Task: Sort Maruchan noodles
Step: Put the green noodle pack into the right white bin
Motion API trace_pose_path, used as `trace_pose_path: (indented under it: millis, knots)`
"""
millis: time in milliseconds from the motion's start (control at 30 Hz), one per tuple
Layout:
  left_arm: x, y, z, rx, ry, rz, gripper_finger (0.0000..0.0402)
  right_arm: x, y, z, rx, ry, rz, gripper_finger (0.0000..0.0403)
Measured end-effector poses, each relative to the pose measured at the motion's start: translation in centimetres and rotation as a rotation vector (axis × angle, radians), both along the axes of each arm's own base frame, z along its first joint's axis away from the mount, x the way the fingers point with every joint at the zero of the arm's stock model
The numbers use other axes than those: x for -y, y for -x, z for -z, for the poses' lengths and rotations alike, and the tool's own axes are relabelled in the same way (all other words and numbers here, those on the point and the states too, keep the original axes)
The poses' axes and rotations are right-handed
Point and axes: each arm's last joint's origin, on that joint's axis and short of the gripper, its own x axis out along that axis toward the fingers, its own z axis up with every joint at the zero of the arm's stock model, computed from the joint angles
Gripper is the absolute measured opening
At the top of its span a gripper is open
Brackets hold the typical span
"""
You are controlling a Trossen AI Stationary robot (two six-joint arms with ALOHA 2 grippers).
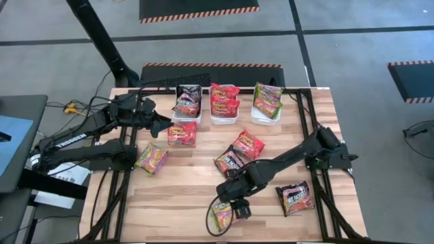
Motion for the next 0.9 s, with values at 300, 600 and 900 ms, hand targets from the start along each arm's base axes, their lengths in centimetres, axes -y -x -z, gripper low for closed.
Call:
trace_pose_path:
  millis: [300,600,900]
  knots:
    - [0.0,0.0,0.0,-0.003,0.002,0.0,0.0167,-0.1,-1.2,3.8,-0.095,0.015,-0.003,0.0233]
    - [0.0,0.1,0.1,-0.015,0.007,-0.001,0.0167,0.5,-2.1,6.6,-0.174,-0.004,0.009,0.0233]
    - [0.0,0.1,0.2,-0.018,0.007,-0.004,0.0167,1.1,-2.6,7.7,-0.202,-0.006,0.057,0.0229]
